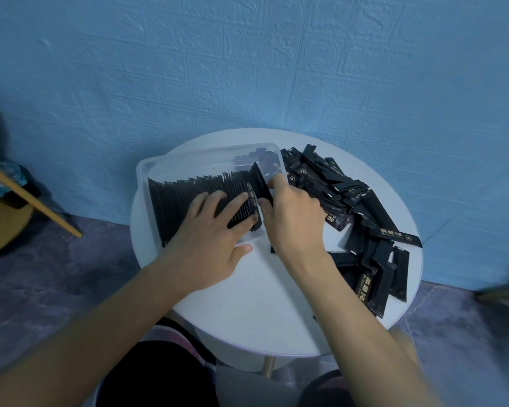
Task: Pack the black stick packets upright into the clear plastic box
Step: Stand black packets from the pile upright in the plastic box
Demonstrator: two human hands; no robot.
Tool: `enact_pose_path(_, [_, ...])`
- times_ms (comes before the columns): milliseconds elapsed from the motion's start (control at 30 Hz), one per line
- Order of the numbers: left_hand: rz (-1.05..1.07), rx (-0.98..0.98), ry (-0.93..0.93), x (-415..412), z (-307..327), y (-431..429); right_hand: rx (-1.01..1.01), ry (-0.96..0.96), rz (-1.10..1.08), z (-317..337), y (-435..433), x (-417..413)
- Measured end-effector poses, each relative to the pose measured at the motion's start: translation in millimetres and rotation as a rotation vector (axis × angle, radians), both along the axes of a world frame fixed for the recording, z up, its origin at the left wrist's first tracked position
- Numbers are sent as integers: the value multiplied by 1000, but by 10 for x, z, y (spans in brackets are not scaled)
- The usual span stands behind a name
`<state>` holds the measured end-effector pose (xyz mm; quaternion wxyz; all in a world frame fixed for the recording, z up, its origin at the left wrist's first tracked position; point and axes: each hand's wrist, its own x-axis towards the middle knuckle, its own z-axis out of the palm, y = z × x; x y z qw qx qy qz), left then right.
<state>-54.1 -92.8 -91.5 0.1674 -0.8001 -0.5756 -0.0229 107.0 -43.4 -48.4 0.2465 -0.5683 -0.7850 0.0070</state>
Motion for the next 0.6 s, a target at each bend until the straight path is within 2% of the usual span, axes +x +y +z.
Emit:
enact_pose_path(267, [-3, 2, 4, 11, -18, -12, -110, -47, 19, -15, 83, -91])
enact_pose_path(600, [-10, 10, 21, 11, 0, -23, -170, -8, -13, -10, 92, -48])
